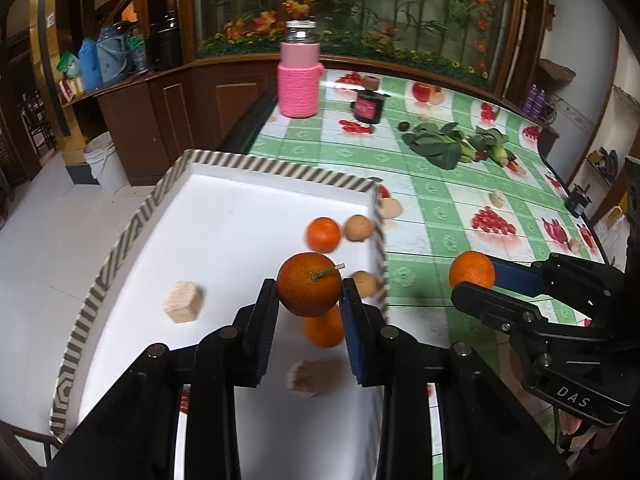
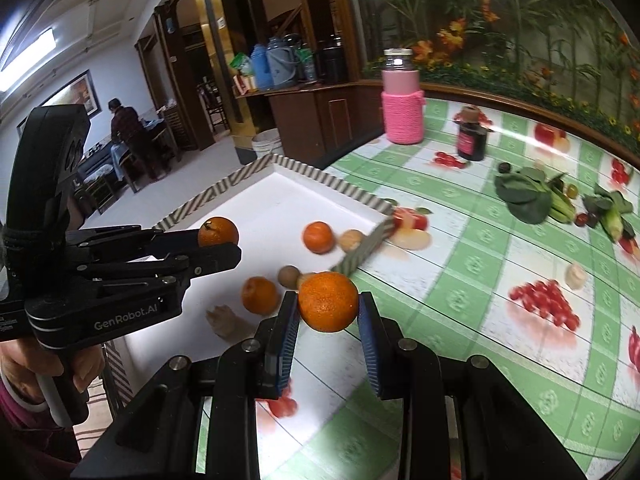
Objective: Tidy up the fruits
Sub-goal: 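Carry both oranges over the tray and open both grippers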
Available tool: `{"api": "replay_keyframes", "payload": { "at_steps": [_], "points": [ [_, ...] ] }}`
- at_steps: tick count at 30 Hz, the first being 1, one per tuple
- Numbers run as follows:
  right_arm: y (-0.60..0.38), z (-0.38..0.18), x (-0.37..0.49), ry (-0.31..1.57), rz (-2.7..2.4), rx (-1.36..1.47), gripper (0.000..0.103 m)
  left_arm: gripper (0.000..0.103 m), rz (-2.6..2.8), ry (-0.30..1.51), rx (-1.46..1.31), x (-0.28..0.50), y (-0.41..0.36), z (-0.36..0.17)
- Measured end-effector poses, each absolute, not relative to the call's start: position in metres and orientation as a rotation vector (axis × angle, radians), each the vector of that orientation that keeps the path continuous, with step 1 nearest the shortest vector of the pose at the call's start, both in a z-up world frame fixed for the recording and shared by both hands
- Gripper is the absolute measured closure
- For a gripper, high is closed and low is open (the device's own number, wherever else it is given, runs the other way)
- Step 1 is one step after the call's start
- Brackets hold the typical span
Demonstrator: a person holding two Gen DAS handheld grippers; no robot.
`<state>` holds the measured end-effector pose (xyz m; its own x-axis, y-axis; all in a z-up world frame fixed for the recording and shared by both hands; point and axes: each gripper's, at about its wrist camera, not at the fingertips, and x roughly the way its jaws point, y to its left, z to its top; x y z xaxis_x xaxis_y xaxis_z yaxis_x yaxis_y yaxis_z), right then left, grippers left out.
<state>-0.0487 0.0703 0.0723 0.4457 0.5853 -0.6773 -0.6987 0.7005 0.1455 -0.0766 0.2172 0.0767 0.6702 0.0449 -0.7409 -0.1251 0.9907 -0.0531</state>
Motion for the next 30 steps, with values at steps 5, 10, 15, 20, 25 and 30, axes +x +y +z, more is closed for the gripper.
{"api": "replay_keyframes", "payload": {
  "at_steps": [5, 10, 15, 20, 25, 30],
  "points": [
    [0.092, 0.07, -0.047, 0.778, 0.828, -0.184, 0.073, 0.074, 0.123, 0.835, -0.122, -0.079, 0.236, 0.074],
    [0.111, 0.068, -0.046, 0.783, 0.856, -0.206, 0.073, 0.074, 0.145, 0.84, -0.143, -0.084, 0.256, 0.071],
    [0.131, 0.065, -0.045, 0.79, 0.884, -0.227, 0.073, 0.074, 0.164, 0.849, -0.161, -0.088, 0.272, 0.068],
    [0.148, 0.06, -0.038, 0.8, 0.906, -0.241, 0.073, 0.074, 0.147, 0.873, -0.177, -0.09, 0.277, 0.062],
    [0.162, 0.053, -0.026, 0.82, 0.91, -0.258, 0.073, 0.074, 0.12, 0.892, -0.176, -0.089, 0.272, 0.057],
    [0.174, 0.041, -0.01, 0.855, 0.911, -0.258, 0.073, 0.074, 0.107, 0.917, -0.167, -0.083, 0.268, 0.049]
  ]
}}
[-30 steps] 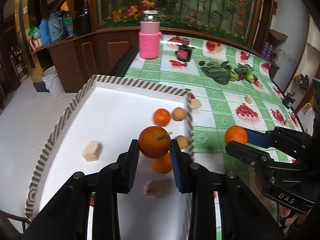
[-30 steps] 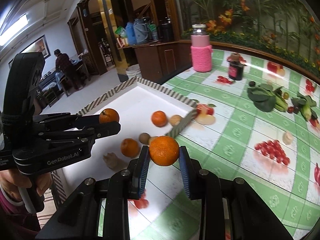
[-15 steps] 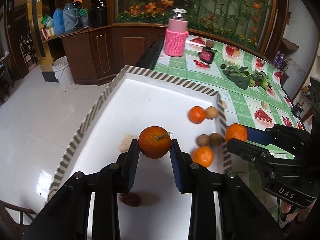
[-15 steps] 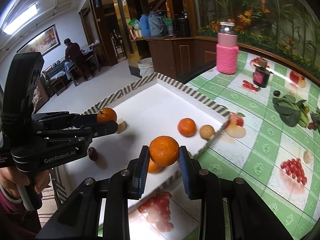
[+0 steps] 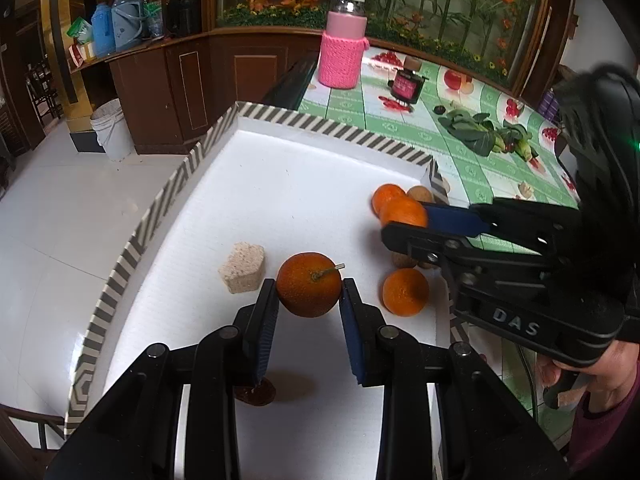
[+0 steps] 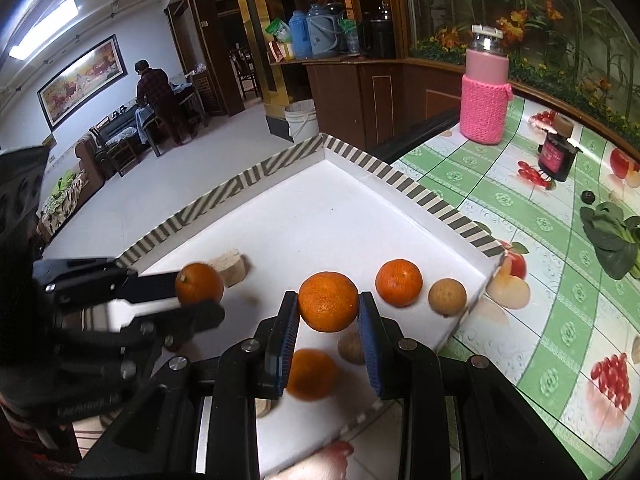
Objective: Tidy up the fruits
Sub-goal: 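Carry both oranges over the tray and open both grippers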
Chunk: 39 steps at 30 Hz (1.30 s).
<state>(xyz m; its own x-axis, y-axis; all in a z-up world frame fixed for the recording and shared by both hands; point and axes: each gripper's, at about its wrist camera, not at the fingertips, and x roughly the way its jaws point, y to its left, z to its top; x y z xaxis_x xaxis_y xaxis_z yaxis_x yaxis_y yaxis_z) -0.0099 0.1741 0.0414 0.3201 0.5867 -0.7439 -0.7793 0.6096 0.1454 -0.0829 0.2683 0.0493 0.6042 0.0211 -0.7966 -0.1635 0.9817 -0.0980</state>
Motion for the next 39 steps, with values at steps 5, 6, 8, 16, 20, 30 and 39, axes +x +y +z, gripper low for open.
{"api": "replay_keyframes", "payload": {
  "at_steps": [5, 6, 8, 16, 20, 30, 39],
  "points": [
    [0.182, 0.033, -0.004, 0.878, 0.913, -0.264, 0.073, 0.074, 0.113, 0.931, -0.17, -0.079, 0.27, 0.043],
    [0.184, 0.031, -0.002, 0.882, 0.914, -0.265, 0.073, 0.074, 0.114, 0.932, -0.169, -0.079, 0.27, 0.043],
    [0.188, 0.03, -0.001, 0.886, 0.918, -0.267, 0.073, 0.074, 0.12, 0.934, -0.16, -0.078, 0.27, 0.043],
    [0.202, 0.024, 0.004, 0.902, 0.938, -0.278, 0.073, 0.074, 0.13, 0.96, -0.147, -0.074, 0.272, 0.039],
    [0.205, 0.022, 0.005, 0.907, 0.938, -0.279, 0.073, 0.074, 0.136, 0.975, -0.138, -0.072, 0.271, 0.037],
    [0.209, 0.015, 0.006, 0.916, 0.941, -0.279, 0.073, 0.074, 0.149, 1.003, -0.127, -0.067, 0.27, 0.032],
    [0.203, 0.017, 0.01, 0.925, 0.955, -0.218, 0.048, 0.074, 0.167, 1.021, -0.097, -0.064, 0.267, 0.028]
  ]
}}
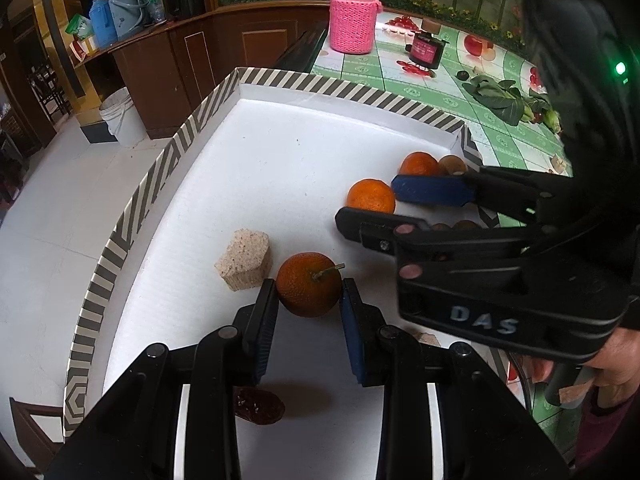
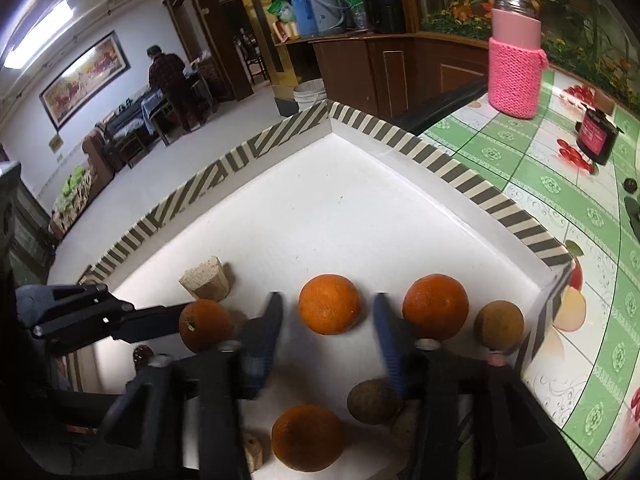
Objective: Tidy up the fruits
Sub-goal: 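Carry both oranges over the tray and open both grippers, then move the right gripper back to the table and grasp a beige cake cube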
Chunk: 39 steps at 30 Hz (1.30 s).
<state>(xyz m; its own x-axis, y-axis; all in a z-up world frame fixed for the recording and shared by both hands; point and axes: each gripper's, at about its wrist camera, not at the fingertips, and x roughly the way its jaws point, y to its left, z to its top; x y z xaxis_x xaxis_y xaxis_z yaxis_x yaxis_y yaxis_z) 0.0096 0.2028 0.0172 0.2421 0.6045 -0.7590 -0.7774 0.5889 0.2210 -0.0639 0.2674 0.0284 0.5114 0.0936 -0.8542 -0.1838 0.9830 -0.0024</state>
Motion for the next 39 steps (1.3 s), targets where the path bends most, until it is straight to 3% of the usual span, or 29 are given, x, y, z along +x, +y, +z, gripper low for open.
{"api": "replay_keyframes", "payload": {
  "at_steps": [2, 7, 9, 19, 29, 39],
  "points": [
    [0.199, 0.022, 0.009, 0.915, 0.95, -0.215, 0.048, 0.073, 0.174, 1.023, -0.093, -0.064, 0.267, 0.028],
    [0.183, 0.033, 0.008, 0.892, 0.935, -0.194, 0.048, 0.049, 0.185, 0.996, -0.105, -0.066, 0.268, 0.034],
    [0.174, 0.038, 0.006, 0.882, 0.926, -0.18, 0.048, 0.046, 0.196, 0.985, -0.101, -0.067, 0.268, 0.036],
    [0.147, 0.055, -0.01, 0.842, 0.916, -0.158, 0.045, 0.046, 0.215, 0.952, -0.101, -0.072, 0.262, 0.044],
    [0.114, 0.06, -0.024, 0.82, 0.864, -0.153, 0.035, 0.045, 0.17, 0.919, -0.097, -0.072, 0.235, 0.056],
    [0.031, 0.05, -0.017, 0.851, 0.724, -0.074, 0.029, 0.044, 0.079, 0.924, -0.072, -0.058, 0.186, 0.059]
  ]
}}
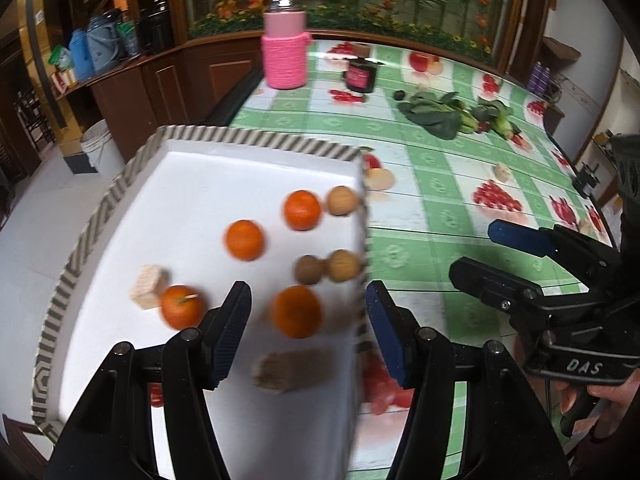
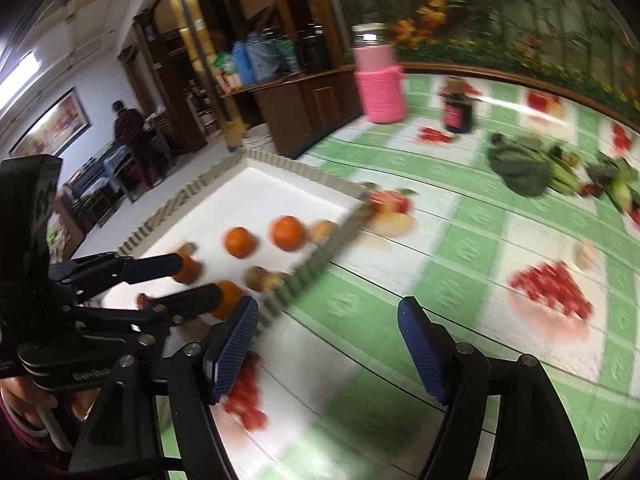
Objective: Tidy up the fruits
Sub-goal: 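Move the right gripper back to the table and grasp a beige cake cube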
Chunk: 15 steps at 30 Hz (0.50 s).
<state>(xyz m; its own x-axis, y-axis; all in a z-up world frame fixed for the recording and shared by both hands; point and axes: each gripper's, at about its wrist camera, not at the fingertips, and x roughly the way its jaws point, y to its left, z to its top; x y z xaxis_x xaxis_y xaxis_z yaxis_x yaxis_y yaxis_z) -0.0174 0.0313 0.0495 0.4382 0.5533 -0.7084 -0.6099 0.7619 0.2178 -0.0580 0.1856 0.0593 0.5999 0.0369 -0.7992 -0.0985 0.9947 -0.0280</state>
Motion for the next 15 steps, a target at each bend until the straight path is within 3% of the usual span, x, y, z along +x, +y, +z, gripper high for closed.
{"api": "replay_keyframes", "payload": {
  "at_steps": [15],
  "points": [
    [-0.1, 0.032, -0.009, 0.892, 0.506, 0.007, 0.029, 0.045, -0.082, 0.943, -0.047, -0.039, 0.105, 0.064]
  ]
}}
